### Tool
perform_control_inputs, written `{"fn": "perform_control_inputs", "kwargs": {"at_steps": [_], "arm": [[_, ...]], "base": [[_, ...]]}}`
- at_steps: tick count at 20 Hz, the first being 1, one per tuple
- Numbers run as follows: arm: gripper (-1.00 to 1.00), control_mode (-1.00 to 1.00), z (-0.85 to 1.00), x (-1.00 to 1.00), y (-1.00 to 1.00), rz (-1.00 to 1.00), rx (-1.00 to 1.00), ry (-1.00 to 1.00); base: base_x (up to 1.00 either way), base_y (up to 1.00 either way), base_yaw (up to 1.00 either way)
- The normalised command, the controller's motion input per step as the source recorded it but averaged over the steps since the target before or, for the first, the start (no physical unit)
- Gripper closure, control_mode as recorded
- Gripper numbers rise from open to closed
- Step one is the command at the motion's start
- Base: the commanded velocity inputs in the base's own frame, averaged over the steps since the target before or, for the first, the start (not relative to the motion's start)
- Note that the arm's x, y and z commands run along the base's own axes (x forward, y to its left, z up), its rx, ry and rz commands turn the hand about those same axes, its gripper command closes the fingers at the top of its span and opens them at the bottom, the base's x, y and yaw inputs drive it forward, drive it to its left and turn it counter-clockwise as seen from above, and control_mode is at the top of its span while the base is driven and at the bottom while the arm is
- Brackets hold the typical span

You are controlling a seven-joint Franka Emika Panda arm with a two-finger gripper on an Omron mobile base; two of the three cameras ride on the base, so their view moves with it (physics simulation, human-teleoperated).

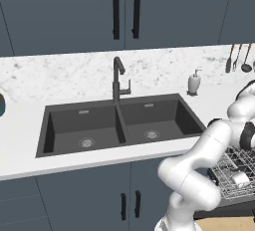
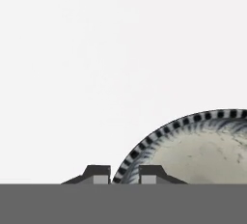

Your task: Pick up the cup and bowl from the counter, place them in the dishwasher, and close the dishwasher door.

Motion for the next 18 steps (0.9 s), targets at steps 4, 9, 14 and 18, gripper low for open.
{"fn": "perform_control_inputs", "kwargs": {"at_steps": [4,9,14,18], "arm": [[1.0,-1.0,0.07,-1.0,0.0,0.1,0.06,-0.35],[1.0,-1.0,0.0,-1.0,0.02,0.11,0.04,-0.36],[1.0,-1.0,-0.01,-0.67,0.35,0.06,0.0,-0.24],[1.0,-1.0,-0.15,-0.14,0.77,0.0,0.0,-0.18]], "base": [[0.0,0.0,0.0],[0.0,0.0,0.0],[0.0,0.0,0.0],[0.0,0.0,0.0]]}}
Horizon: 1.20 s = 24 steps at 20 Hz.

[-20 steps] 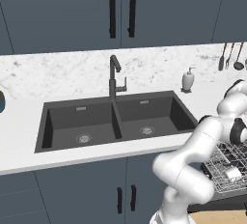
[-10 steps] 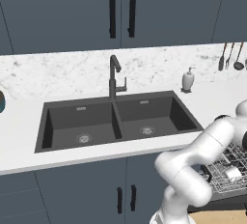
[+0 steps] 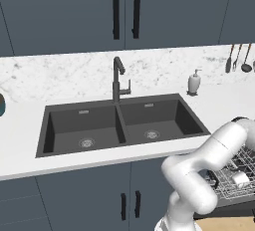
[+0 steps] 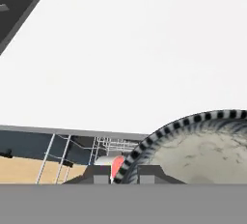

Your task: Pick up the cup and bowl from the counter, place them in the dishwasher, and close the dishwasher door.

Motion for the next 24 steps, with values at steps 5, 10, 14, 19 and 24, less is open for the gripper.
{"fn": "perform_control_inputs", "kwargs": {"at_steps": [5,10,14,19,24], "arm": [[1.0,-1.0,-0.24,0.0,0.87,0.0,0.0,-0.2],[1.0,-1.0,-0.25,-0.27,0.24,0.0,0.0,-0.05],[1.0,-1.0,-0.47,-0.24,0.0,0.0,0.0,0.0],[1.0,-1.0,-0.48,-0.13,0.0,0.0,0.0,0.0],[1.0,-1.0,-0.49,-0.02,0.0,0.0,0.0,0.0]], "base": [[0.0,0.0,0.0],[0.0,0.0,0.0],[0.0,0.0,0.0],[0.0,0.0,0.0],[0.0,0.0,0.0]]}}
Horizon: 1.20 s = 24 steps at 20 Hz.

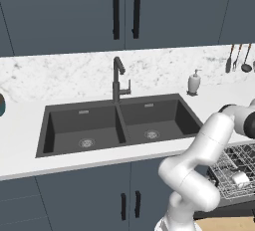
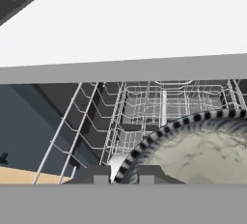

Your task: Pick up the cup and bowl from the counter, place them in the dishwasher, and close the dishwasher door.

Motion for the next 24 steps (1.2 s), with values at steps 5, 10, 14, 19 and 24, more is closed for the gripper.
{"fn": "perform_control_inputs", "kwargs": {"at_steps": [5,10,14,19,24], "arm": [[1.0,-1.0,-0.45,0.0,0.0,0.03,0.0,0.0],[1.0,-1.0,-0.33,0.0,0.06,0.15,0.0,0.04],[1.0,-1.0,-0.26,0.0,0.14,0.26,0.0,0.07],[1.0,-1.0,-0.19,0.0,0.1,0.28,0.0,0.06],[1.0,-1.0,-0.2,0.0,0.06,0.2,0.0,0.03]], "base": [[0.0,0.0,0.0],[0.0,0.0,0.0],[0.0,0.0,0.0],[0.0,0.0,0.0],[0.0,0.0,0.0]]}}
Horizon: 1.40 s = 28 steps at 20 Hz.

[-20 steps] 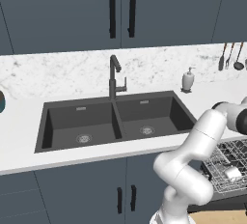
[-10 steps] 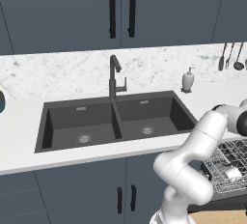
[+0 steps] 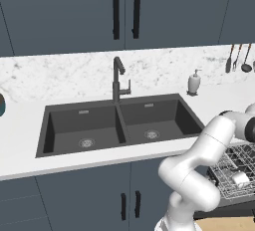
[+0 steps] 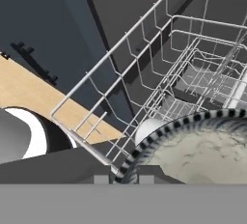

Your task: Pick up the cup and bowl from the counter, place them in the dishwasher, and close the dishwasher door.

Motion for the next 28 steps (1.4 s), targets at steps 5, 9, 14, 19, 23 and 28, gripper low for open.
{"fn": "perform_control_inputs", "kwargs": {"at_steps": [5,9,14,19,23,28], "arm": [[1.0,-1.0,-0.35,0.03,0.03,0.1,0.0,0.03],[1.0,-1.0,-0.29,0.16,0.12,0.05,0.0,0.07],[1.0,-1.0,-0.22,0.29,0.21,0.01,0.0,0.05],[1.0,-1.0,-0.22,0.14,0.15,0.02,0.0,0.03],[1.0,-1.0,-0.59,0.02,0.06,0.04,0.0,0.07],[1.0,-1.0,-0.22,0.0,0.02,0.01,0.0,0.11]], "base": [[0.0,0.0,0.0],[0.0,0.0,0.0],[0.0,0.0,0.0],[0.0,0.0,0.0],[0.0,0.0,0.0],[0.0,0.0,0.0]]}}
